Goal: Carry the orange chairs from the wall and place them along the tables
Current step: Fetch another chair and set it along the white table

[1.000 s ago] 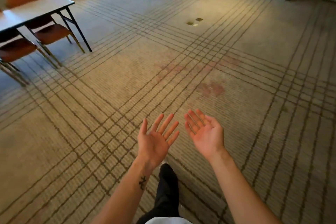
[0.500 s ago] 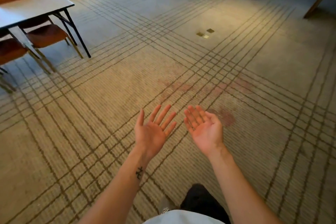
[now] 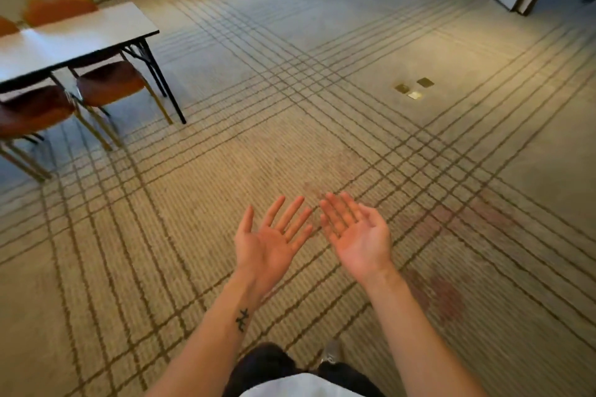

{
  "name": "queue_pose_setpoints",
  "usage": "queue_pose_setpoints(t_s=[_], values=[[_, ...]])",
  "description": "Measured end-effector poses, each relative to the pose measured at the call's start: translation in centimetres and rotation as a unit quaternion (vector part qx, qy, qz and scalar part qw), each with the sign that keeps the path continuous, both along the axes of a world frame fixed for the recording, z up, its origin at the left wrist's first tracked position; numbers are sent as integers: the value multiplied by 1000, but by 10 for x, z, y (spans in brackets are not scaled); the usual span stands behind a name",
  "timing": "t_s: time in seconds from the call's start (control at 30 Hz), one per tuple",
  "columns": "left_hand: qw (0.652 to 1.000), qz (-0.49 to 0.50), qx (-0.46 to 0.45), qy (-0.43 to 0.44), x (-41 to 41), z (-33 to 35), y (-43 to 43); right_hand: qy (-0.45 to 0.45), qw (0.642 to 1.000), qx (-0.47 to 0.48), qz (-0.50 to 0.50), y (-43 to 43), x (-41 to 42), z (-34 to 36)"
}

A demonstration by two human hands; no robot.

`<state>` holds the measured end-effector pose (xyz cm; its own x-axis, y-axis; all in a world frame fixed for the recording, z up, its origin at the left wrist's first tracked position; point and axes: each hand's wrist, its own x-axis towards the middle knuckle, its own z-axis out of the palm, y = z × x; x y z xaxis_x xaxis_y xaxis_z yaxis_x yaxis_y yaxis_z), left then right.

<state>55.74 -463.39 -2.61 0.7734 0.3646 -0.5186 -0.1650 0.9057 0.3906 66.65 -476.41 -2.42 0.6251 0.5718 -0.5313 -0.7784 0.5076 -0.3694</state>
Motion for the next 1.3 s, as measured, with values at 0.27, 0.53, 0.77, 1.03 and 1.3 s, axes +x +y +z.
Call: queue_pose_setpoints(t_s=[0.27,0.53,0.77,1.03,1.3], values=[[998,57,34,-14,147,8,147,-3,998,-6,65,153,161,9],[996,75,22,-37,289,-6,333,-21,995,-54,80,338,296,4],[996,73,17,-46,404,24,472,-51,994,-20,96,489,414,40],[995,98,13,-22,549,0,596,-17,995,6,95,620,572,10],[990,132,33,-23,717,12,727,-15,991,12,135,764,746,16]])
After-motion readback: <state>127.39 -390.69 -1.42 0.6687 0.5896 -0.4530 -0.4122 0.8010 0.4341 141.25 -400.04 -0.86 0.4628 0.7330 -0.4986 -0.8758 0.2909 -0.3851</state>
